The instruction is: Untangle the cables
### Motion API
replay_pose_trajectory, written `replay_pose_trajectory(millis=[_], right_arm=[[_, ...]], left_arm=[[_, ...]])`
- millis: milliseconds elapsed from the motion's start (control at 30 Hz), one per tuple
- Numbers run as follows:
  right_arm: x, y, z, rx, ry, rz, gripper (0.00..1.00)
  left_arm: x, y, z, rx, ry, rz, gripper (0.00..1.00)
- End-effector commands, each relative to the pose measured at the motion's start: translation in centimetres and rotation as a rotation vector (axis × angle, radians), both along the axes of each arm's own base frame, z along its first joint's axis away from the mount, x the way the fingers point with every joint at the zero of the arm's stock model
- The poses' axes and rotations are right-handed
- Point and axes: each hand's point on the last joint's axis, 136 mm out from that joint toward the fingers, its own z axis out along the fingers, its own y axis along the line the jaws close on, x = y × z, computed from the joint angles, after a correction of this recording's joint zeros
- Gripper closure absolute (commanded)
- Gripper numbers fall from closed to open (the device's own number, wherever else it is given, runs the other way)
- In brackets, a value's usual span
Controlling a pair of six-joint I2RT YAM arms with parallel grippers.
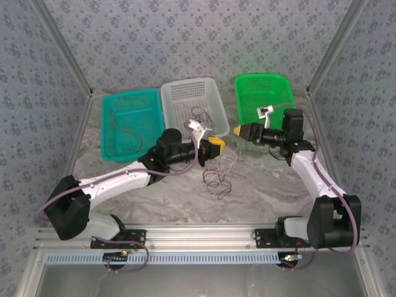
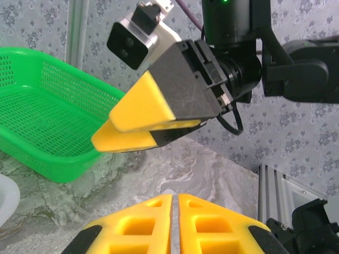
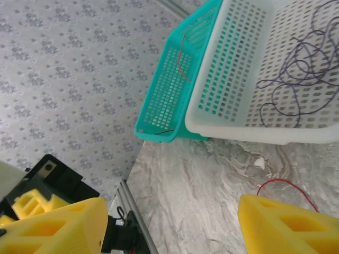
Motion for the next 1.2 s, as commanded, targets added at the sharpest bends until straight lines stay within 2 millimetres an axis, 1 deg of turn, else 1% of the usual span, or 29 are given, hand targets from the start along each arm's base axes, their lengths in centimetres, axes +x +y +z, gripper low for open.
replay_pose_trajectory(millis=[0, 67, 133, 200, 267, 367, 400, 467, 500, 567, 633, 700, 800, 867, 967, 1033, 1167], right_arm=[[-2.0, 1.5, 1.7, 0.010, -0.037, 0.129, 0.30], [-2.5, 1.9, 1.4, 0.008, -0.011, 0.152, 0.30], [-2.7, 1.9, 0.7, -0.003, 0.030, 0.141, 0.30], [-2.7, 1.3, -0.4, -0.042, 0.069, 0.105, 0.31], [-2.4, 0.2, -2.1, -0.113, 0.118, 0.038, 0.30], [-2.1, -1.9, -5.5, -0.229, 0.239, -0.054, 0.32], [-2.2, -2.2, -6.5, -0.245, 0.285, -0.065, 0.34], [-2.8, -2.2, -8.2, -0.265, 0.351, -0.056, 0.36], [-3.2, -2.1, -9.4, -0.304, 0.373, -0.052, 0.36], [-4.4, -2.1, -11.9, -0.407, 0.437, -0.036, 0.36], [-5.3, -2.1, -14.0, -0.481, 0.489, -0.022, 0.37], [-6.2, -2.1, -15.9, -0.534, 0.557, -0.011, 0.39], [-7.3, -3.1, -18.2, -0.620, 0.628, -0.033, 0.46], [-7.9, -3.5, -18.8, -0.642, 0.644, -0.045, 0.46], [-8.3, -3.9, -19.0, -0.660, 0.635, -0.075, 0.46], [-8.7, -3.8, -19.2, -0.661, 0.637, -0.068, 0.46], [-9.6, -3.5, -20.7, -0.672, 0.676, -0.043, 0.47]], left_arm=[[-0.3, 0.3, 2.0, -0.009, -0.087, -0.013, 0.89], [0.0, 0.1, 2.1, 0.002, -0.107, -0.007, 0.89], [0.2, -0.1, 2.0, 0.022, -0.119, -0.005, 0.89], [0.6, -0.1, 2.0, 0.035, -0.131, 0.005, 0.89], [0.8, -0.2, 1.7, 0.055, -0.128, 0.011, 0.89], [0.9, -0.2, -0.2, 0.137, -0.099, 0.005, 0.88], [0.9, -0.1, -1.1, 0.169, -0.084, 0.009, 0.87], [1.1, 0.6, -2.6, 0.215, -0.059, 0.034, 0.86], [1.2, 1.0, -3.3, 0.233, -0.048, 0.056, 0.82], [1.4, 1.9, -4.0, 0.245, -0.031, 0.099, 0.73], [1.5, 2.6, -4.6, 0.251, -0.018, 0.136, 0.65], [1.9, 3.4, -5.1, 0.258, 0.003, 0.187, 0.54], [2.0, 4.1, -5.3, 0.255, 0.007, 0.218, 0.50], [2.1, 4.3, -5.4, 0.254, 0.006, 0.229, 0.46], [2.2, 4.4, -5.8, 0.267, 0.005, 0.238, 0.43], [2.3, 4.5, -6.0, 0.271, 0.005, 0.243, 0.42], [2.4, 4.4, -6.1, 0.267, 0.005, 0.246, 0.42]])
